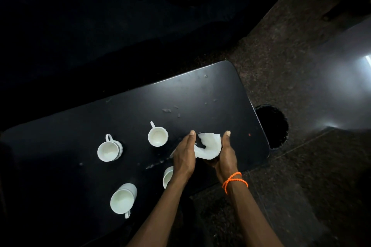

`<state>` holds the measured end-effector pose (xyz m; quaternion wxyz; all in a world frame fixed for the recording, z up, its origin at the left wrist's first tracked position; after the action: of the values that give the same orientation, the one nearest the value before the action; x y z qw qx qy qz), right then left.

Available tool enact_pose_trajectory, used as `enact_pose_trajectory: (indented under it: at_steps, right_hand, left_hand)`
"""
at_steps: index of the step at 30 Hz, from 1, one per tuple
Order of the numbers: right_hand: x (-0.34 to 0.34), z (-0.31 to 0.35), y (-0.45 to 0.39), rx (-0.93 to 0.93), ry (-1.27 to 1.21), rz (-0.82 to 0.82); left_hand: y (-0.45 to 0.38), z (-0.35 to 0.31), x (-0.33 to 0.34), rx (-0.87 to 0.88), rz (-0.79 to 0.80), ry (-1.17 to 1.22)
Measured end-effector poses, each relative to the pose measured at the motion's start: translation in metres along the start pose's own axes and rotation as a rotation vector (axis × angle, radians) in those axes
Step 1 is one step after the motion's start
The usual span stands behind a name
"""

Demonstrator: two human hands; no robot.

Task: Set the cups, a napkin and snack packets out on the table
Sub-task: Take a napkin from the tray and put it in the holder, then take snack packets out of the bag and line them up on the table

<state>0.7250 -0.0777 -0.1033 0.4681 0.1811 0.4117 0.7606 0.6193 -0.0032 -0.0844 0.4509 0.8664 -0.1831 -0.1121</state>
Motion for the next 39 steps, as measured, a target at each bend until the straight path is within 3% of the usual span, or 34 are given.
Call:
enact_pose_trajectory:
  at_steps: [5, 9, 12, 16, 27, 39]
  right_hand:
    - [-0.002, 0.017, 0.016, -0.158, 0.236, -0.115]
    - [0.008, 0.042, 0.039, -0.443, 0.472, -0.210]
    - [0.037, 0.058, 0.062, -0.768, 0.731, -0.193]
    - [0.096, 0.062, 0.092, -0.989, 0.961, -0.099]
    - [0.290, -0.023, 0.173, -1.154, 1.186, 0.375]
    - [0.489, -0.161, 0.282, -1.272, 1.333, 1.056]
  left_hand:
    - [0.000, -0.007, -0.012, -0.040, -0.003, 0.081]
    - [0.002, -0.016, -0.036, -0.007, -0.037, 0.156]
    - [0.005, -0.023, -0.062, 0.000, -0.053, 0.211]
    - [0.008, -0.028, -0.108, 0.018, -0.083, 0.316]
    - [0.047, -0.019, -0.295, 0.089, -0.272, 0.578]
    - [0.069, 0.045, -0.533, 0.130, -0.665, 0.851]
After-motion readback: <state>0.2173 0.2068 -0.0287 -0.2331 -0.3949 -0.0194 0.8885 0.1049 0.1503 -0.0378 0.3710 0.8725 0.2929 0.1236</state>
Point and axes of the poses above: each hand's wrist, its own y-axis away from the middle knuckle, its own x-axis out of the palm, z = x × y, the point moved 2 cm from there along -y, towards the middle knuckle, and after that the axes turned 4 degrees about -x, right-handed, at the moved point
